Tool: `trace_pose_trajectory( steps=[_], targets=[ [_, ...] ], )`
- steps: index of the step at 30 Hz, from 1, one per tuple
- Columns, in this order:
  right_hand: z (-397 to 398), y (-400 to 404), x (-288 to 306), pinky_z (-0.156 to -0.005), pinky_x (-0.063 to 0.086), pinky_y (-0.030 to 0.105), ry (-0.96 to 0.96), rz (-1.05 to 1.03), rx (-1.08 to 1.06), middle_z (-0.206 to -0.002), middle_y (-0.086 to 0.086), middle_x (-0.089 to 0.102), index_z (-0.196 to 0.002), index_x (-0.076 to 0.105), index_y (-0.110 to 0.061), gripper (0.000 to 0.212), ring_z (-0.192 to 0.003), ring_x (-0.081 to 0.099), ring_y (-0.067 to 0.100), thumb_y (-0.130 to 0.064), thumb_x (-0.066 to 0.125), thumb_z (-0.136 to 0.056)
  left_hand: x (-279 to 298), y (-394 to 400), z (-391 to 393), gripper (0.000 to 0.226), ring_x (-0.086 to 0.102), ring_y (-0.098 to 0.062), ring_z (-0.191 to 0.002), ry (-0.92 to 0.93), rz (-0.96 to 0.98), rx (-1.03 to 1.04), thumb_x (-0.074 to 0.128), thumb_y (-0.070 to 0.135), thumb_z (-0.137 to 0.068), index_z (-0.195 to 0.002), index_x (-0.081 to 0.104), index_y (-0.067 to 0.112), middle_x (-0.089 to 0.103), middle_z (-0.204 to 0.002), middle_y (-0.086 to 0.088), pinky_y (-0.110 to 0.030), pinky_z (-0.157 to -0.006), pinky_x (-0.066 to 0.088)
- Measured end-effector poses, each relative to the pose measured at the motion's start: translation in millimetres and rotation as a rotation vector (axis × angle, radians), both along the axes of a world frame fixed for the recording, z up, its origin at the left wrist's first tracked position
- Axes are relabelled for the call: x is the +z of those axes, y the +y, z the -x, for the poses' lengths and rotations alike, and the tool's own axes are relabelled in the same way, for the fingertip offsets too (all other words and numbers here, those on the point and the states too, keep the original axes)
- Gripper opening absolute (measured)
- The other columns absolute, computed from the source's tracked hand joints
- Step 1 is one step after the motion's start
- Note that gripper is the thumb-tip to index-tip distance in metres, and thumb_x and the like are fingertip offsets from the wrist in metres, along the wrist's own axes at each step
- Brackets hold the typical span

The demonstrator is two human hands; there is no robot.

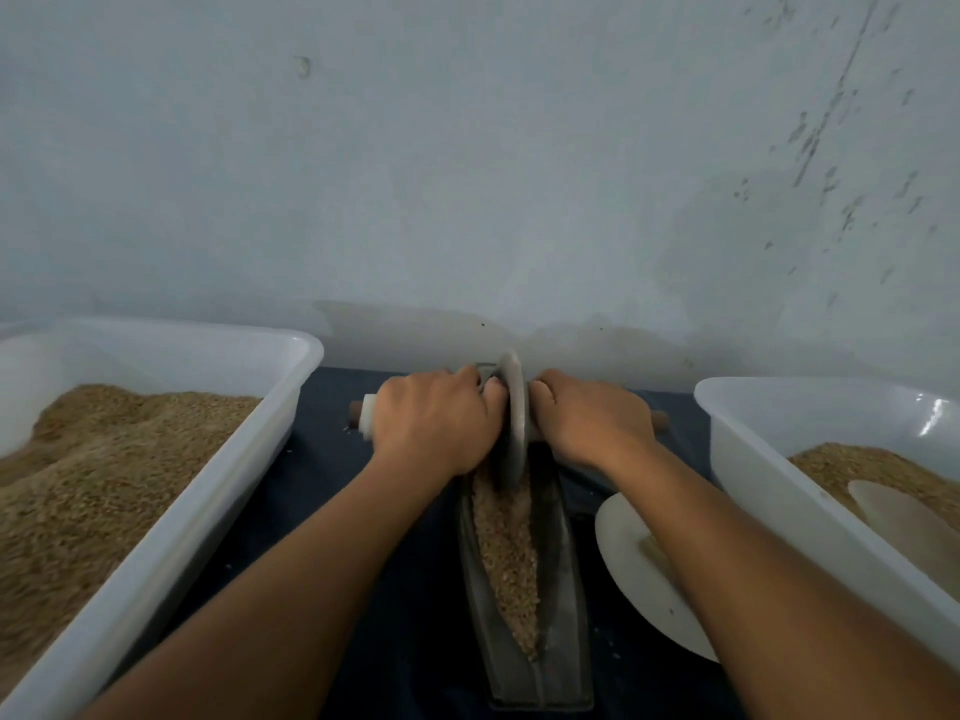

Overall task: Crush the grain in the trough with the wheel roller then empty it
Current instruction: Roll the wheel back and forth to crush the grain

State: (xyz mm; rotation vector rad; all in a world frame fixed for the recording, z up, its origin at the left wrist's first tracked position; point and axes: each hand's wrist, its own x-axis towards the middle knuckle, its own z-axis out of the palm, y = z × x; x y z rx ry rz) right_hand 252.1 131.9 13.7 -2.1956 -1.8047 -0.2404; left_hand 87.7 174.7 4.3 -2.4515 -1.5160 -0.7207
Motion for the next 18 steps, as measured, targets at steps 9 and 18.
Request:
trace_pose_trajectory(
  steps=[9, 18],
  targets=[
    [-2.0, 0.8, -4.0, -0.052, 0.021, 0.031, -0.025, -0.040, -0.013, -0.076, -0.001, 0.053, -0.097, 0.057, -0.028, 0.045, -0.064, 0.046, 0.022, -0.050, 0.017, -0.099, -4.3, -0.8, -0.7, 0.047, 0.041, -0.019, -0.057, -0.029, -0.055, 0.027, 0.010, 0.054, -0.092, -0.080, 0.047, 0.027, 0.048, -0.070, 0.003, -0.035, -0.055, 0.025],
    [8.3, -21.2, -9.9, -0.072, 0.038, 0.041, -0.080, -0.095, -0.003, -0.076, -0.004, 0.056, -0.090, 0.054, -0.030, 0.046, -0.072, 0.054, 0.025, -0.051, 0.013, -0.097, -5.6, -23.1, 9.1, 0.045, 0.047, -0.022, -0.061, 0.000, -0.032, 0.032, 0.013, 0.054, -0.095, -0.084, 0.048, 0.028, 0.052, -0.070, 0.003, -0.034, -0.054, 0.026]
  ],
)
